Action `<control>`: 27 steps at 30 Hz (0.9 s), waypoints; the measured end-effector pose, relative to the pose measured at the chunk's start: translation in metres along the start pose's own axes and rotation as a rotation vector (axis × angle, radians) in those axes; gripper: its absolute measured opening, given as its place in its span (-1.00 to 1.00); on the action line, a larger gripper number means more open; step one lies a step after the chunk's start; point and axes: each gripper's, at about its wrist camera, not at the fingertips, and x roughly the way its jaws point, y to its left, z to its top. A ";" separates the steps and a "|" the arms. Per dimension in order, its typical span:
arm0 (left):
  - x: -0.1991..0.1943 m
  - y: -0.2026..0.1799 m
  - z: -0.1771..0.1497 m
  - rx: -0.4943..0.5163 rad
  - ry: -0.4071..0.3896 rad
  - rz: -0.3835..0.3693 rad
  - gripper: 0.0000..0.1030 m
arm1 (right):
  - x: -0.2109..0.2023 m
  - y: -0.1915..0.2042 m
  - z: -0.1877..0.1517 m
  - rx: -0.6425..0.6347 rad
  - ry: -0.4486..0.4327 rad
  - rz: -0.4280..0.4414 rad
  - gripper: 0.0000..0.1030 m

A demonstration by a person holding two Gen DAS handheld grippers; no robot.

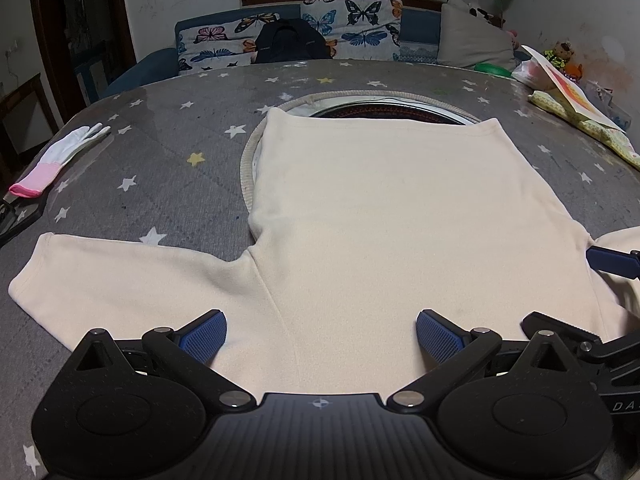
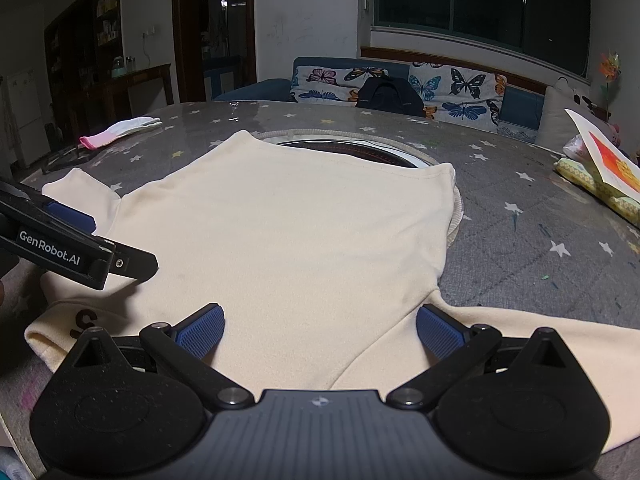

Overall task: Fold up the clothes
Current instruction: 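Move the right tool to the sleeve cuff nearest it and grasp it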

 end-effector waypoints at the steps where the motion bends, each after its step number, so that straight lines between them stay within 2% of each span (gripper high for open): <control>1: 0.000 0.000 0.000 0.000 0.001 0.000 1.00 | 0.000 0.000 0.000 0.004 0.000 0.004 1.00; 5: 0.000 -0.001 -0.002 -0.002 0.004 0.001 1.00 | -0.001 -0.001 0.000 0.004 -0.001 0.009 1.00; 15: 0.001 0.001 -0.001 0.010 0.009 -0.010 1.00 | -0.025 -0.005 0.000 0.010 -0.041 -0.046 1.00; 20: -0.005 -0.001 -0.001 0.028 -0.001 0.001 1.00 | -0.048 -0.032 -0.005 0.055 -0.057 -0.129 1.00; 27: -0.014 -0.014 0.002 0.067 -0.030 -0.033 1.00 | -0.069 -0.086 -0.017 0.164 -0.048 -0.271 0.98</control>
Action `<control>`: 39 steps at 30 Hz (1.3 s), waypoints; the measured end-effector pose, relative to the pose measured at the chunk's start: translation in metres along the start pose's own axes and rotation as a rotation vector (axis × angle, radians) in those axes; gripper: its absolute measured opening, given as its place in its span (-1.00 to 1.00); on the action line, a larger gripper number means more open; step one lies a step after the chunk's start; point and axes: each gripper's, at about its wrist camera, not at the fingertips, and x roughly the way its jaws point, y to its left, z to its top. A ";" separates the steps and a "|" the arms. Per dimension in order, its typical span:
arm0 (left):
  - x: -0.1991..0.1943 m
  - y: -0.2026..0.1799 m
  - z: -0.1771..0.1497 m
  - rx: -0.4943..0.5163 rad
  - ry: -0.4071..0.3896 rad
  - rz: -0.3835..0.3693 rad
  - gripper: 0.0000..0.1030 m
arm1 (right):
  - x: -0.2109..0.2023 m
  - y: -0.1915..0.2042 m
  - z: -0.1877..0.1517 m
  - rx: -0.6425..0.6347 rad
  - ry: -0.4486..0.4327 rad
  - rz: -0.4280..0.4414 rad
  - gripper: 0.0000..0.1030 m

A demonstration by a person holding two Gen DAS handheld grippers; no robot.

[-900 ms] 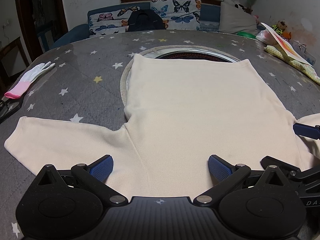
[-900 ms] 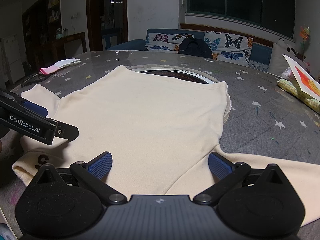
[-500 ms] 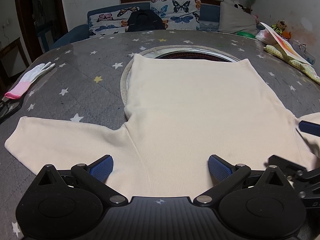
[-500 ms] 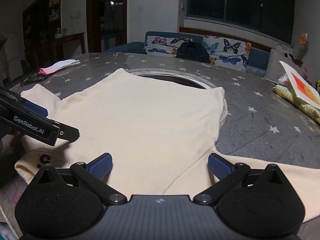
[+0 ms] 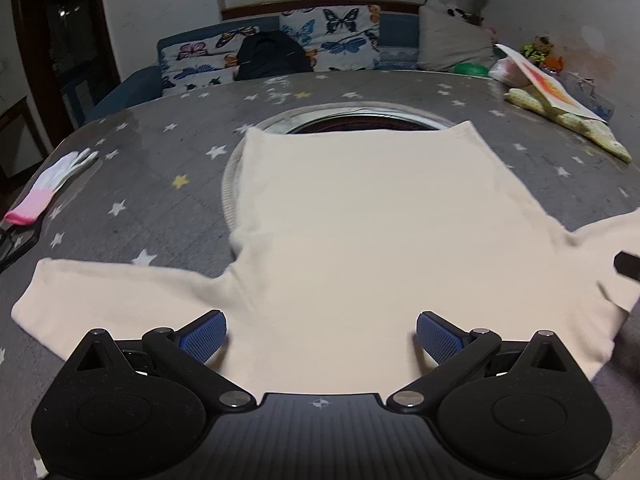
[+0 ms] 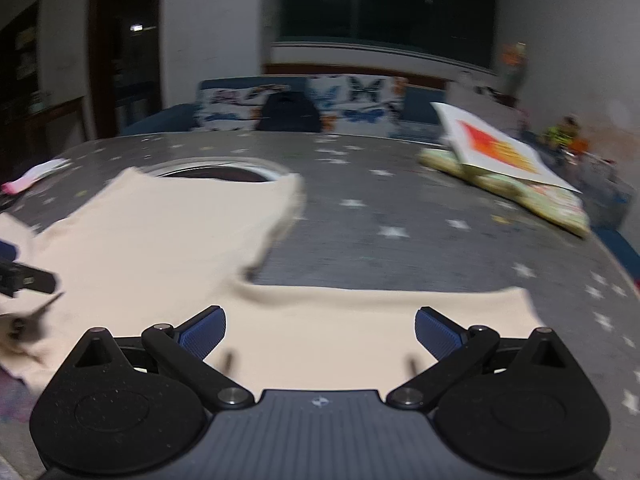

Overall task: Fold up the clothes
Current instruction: 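Move the right tool to the sleeve cuff nearest it and grasp it, then lift the sleeve with the right tool and fold it across the shirt back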

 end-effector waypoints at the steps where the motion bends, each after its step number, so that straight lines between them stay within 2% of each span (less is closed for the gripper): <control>1: -0.001 -0.002 0.001 0.008 -0.003 -0.007 1.00 | -0.001 -0.008 -0.001 0.017 -0.001 -0.021 0.96; 11: -0.004 -0.024 0.006 0.057 -0.008 -0.060 1.00 | -0.001 -0.082 -0.010 0.165 0.028 -0.208 0.72; 18: -0.009 -0.041 0.007 0.093 -0.013 -0.102 1.00 | 0.004 -0.097 -0.015 0.205 0.055 -0.212 0.63; 20: -0.011 -0.047 0.007 0.109 -0.017 -0.124 1.00 | 0.007 -0.097 -0.016 0.212 0.063 -0.209 0.49; 24: -0.013 -0.058 0.006 0.140 -0.023 -0.147 1.00 | 0.010 -0.098 -0.017 0.233 0.060 -0.212 0.36; 28: -0.011 -0.064 0.005 0.150 -0.013 -0.156 1.00 | 0.008 -0.103 -0.016 0.253 0.049 -0.208 -0.07; 29: -0.010 -0.066 0.004 0.153 -0.010 -0.158 1.00 | 0.007 -0.105 -0.017 0.264 0.044 -0.202 -0.29; 32: -0.010 -0.070 0.002 0.165 -0.007 -0.162 1.00 | 0.004 -0.112 -0.018 0.315 0.030 -0.168 -0.58; 34: -0.009 -0.071 0.001 0.166 -0.004 -0.160 1.00 | 0.001 -0.115 -0.018 0.351 0.013 -0.143 -0.72; 39: -0.009 -0.067 0.001 0.154 -0.001 -0.153 1.00 | -0.011 -0.114 -0.015 0.377 -0.031 -0.111 -0.79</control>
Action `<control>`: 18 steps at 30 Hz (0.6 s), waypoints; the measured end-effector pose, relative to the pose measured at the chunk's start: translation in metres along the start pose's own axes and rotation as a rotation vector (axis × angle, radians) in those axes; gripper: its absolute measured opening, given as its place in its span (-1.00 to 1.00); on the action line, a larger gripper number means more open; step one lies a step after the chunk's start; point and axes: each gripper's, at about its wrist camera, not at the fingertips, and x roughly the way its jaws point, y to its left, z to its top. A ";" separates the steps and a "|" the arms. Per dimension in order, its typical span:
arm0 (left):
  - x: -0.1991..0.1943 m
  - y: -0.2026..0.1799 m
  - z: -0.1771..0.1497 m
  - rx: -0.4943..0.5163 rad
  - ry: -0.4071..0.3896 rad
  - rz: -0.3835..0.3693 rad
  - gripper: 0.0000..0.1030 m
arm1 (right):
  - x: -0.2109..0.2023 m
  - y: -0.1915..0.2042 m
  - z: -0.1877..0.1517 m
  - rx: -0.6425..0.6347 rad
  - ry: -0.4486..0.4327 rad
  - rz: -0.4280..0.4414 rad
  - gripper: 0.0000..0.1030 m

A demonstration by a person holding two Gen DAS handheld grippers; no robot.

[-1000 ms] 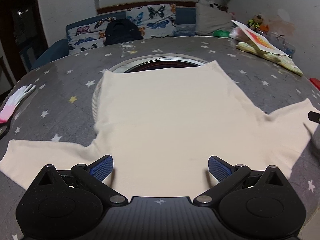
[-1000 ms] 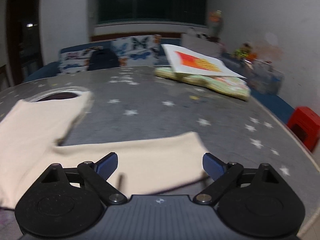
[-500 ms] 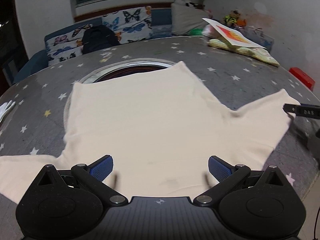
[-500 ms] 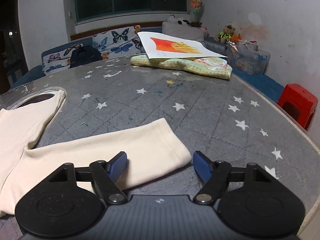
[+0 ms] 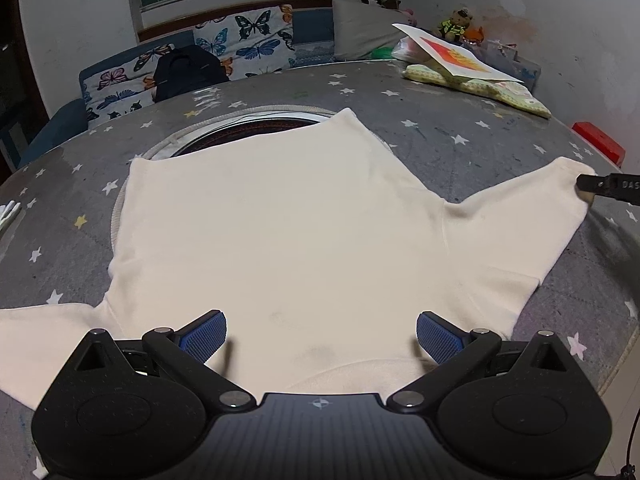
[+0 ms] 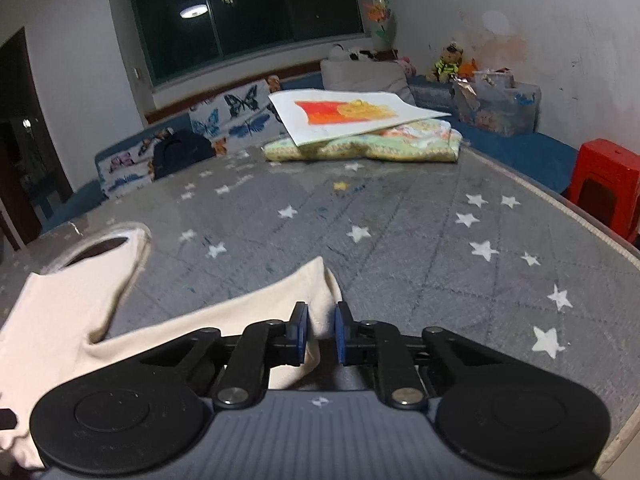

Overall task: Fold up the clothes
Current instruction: 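Lift the sleeve with the right tool and fold it across the shirt back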

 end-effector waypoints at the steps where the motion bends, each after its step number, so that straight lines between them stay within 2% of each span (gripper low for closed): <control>1: -0.001 0.001 0.000 -0.003 -0.002 0.001 1.00 | -0.002 0.001 0.001 0.010 -0.005 0.017 -0.81; 4: -0.003 0.005 0.001 -0.014 -0.011 0.006 1.00 | -0.011 0.008 0.006 0.042 -0.020 0.086 -0.82; 8: -0.008 0.015 0.002 -0.040 -0.028 0.019 1.00 | -0.024 0.027 0.018 0.061 -0.034 0.222 -0.82; 18: -0.020 0.047 -0.008 -0.112 -0.056 0.049 1.00 | -0.030 0.120 0.039 0.018 -0.001 0.547 -0.82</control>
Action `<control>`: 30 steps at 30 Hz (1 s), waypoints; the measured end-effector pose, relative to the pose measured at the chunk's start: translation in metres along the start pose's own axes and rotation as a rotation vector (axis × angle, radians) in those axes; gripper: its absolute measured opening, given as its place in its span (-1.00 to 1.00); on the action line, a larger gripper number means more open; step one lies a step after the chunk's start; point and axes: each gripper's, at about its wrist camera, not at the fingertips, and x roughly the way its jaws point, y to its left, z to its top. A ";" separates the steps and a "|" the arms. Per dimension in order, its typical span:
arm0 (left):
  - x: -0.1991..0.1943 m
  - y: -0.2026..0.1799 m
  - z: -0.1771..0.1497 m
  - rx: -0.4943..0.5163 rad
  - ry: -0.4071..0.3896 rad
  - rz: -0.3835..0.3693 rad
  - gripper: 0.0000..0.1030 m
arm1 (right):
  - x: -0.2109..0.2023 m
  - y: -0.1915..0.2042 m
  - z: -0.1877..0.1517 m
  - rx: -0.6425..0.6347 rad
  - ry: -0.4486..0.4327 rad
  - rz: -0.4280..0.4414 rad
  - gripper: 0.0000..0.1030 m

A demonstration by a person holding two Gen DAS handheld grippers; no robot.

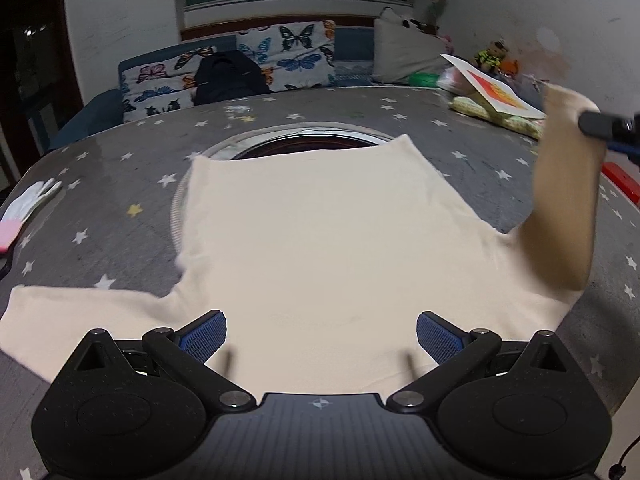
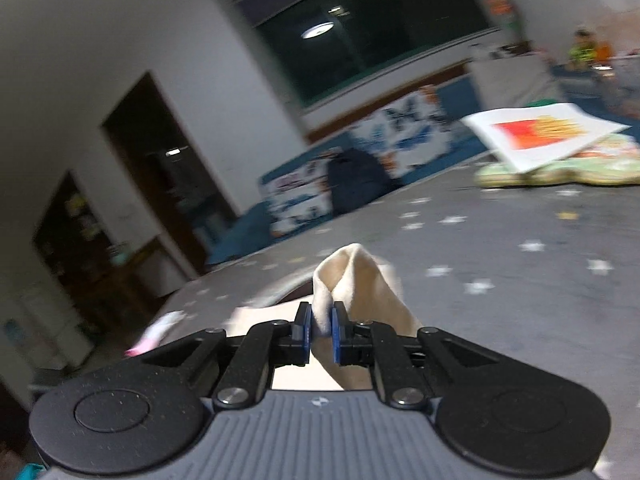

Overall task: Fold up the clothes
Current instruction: 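Lift the sleeve with the right tool and fold it across the shirt back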

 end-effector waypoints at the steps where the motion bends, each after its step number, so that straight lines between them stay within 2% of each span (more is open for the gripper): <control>1: -0.001 0.004 -0.001 -0.008 -0.001 0.001 1.00 | 0.006 0.009 0.001 -0.007 0.009 0.030 -0.82; 8: -0.010 0.030 -0.012 -0.061 -0.013 0.011 1.00 | 0.063 0.066 -0.012 -0.063 0.103 0.157 -0.82; 16: -0.015 0.054 -0.021 -0.110 -0.016 0.025 1.00 | 0.114 0.096 -0.054 -0.116 0.236 0.155 -0.82; 18: -0.015 0.055 -0.022 -0.119 -0.012 0.026 1.00 | 0.119 0.098 -0.062 -0.127 0.265 0.162 -0.79; 20: -0.015 0.056 -0.023 -0.125 -0.011 0.026 1.00 | 0.121 0.102 -0.070 -0.147 0.278 0.150 -0.63; 24: -0.017 0.056 -0.022 -0.123 -0.014 0.032 1.00 | 0.115 0.102 -0.077 -0.166 0.291 0.144 -0.62; 26: -0.016 0.056 -0.022 -0.123 -0.015 0.035 1.00 | 0.108 0.098 -0.076 -0.170 0.290 0.135 -0.55; 30: -0.015 0.054 -0.019 -0.119 -0.018 0.032 1.00 | 0.092 0.073 -0.073 -0.176 0.290 0.068 -0.54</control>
